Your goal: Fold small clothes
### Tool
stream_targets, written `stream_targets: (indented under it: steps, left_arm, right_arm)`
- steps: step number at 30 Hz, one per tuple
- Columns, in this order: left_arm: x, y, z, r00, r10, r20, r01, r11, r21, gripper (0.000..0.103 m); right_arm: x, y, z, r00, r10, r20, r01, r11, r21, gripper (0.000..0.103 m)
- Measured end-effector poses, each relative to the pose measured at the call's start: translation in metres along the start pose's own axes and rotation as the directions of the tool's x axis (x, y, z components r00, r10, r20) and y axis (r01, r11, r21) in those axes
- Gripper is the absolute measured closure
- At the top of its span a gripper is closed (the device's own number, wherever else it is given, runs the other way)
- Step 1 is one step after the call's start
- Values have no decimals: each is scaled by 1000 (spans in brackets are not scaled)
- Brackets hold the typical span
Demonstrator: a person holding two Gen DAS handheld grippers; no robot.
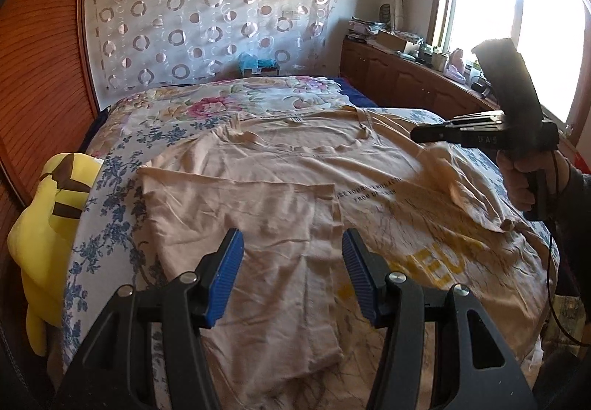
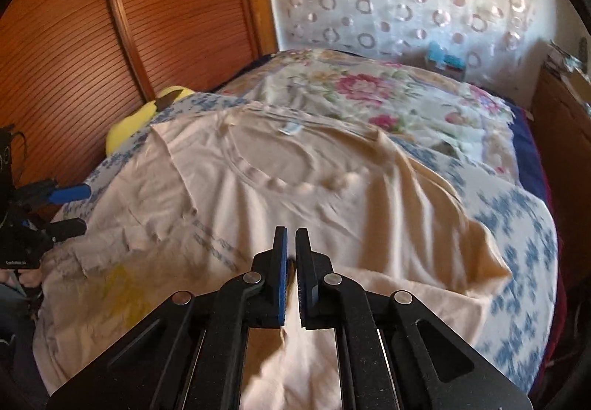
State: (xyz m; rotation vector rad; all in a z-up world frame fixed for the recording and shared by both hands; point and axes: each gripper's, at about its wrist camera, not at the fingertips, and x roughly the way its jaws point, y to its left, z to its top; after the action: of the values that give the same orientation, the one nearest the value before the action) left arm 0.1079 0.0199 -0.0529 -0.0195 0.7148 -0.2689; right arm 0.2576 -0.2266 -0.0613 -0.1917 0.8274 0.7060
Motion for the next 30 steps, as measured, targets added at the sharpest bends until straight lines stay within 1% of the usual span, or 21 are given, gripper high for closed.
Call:
stream_targets:
  steps: [1, 3, 4, 5, 6, 8, 10, 12, 14, 15, 16, 17, 19, 25, 30]
  left_arm:
    - [1, 2, 1, 1000, 2, -1, -2, 1000, -2, 48]
    - [3, 6, 5, 1000, 7, -2, -7, 1000, -4, 48]
    - [4, 7, 6, 1000, 11, -3, -11, 1000, -3, 48]
    - [6, 10, 9, 1000, 17, -4, -17, 1000, -2, 48]
    - [7, 13, 10, 1000, 21, -5, -21, 1000, -2, 48]
    - [11, 19, 14, 1000, 30, -8, -30, 1000, -5, 48]
    - [17, 28, 18, 999, 45, -17, -45, 999, -8, 48]
    - [21, 38, 20, 998, 60, -26, -60, 998, -14, 48]
    - [26, 48, 22, 997, 72, -36, -73, 997, -25, 48]
    - [29, 55, 23, 996, 82, -41, -83, 996, -32, 48]
    - [31, 60, 24, 995, 90, -45, -92, 995, -38, 48]
    - [33, 64, 24, 995, 94, -46, -96, 994, -43, 48]
    - [36, 74, 24, 993, 105, -53, -107, 993, -52, 48]
    - [48, 94, 26, 987, 140, -78, -144, 988, -58, 48]
    - [60, 112, 26, 981, 161, -112, -170, 982, -79, 48]
  right_arm:
    - [3, 4, 2, 1000, 19, 3, -19, 1000, -14, 100]
    - [9, 8, 5, 999, 36, -4, -36, 999, -28, 86]
    - [10, 9, 6, 1000, 25, -7, -26, 999, -29, 62]
    - [10, 9, 6, 1000, 19, -3, -19, 999, -28, 53]
    - [9, 7, 6, 1000, 20, 5, -20, 999, -25, 53]
    - [3, 1, 3, 1000, -2, 11, 3, 1000, -16, 53]
    - [-3, -9, 0, 998, -54, 15, 54, 999, -5, 52]
    - [-9, -19, -4, 996, -87, 14, 87, 996, 11, 47]
    - [-16, -31, -11, 991, -134, 14, 134, 991, 24, 33]
    - [-21, -38, -16, 985, -174, 16, 174, 984, 34, 30]
    - [-23, -42, -19, 979, -202, 16, 201, 979, 40, 28]
    - [-26, -49, -24, 972, -236, 12, 235, 971, 48, 27]
    - [-32, -61, -33, 964, -267, 0, 266, 962, 66, 27]
    - [-38, -94, -58, 958, -283, -52, 287, 945, 155, 27]
    - [-27, -102, -64, 957, -277, -87, 288, 943, 164, 27]
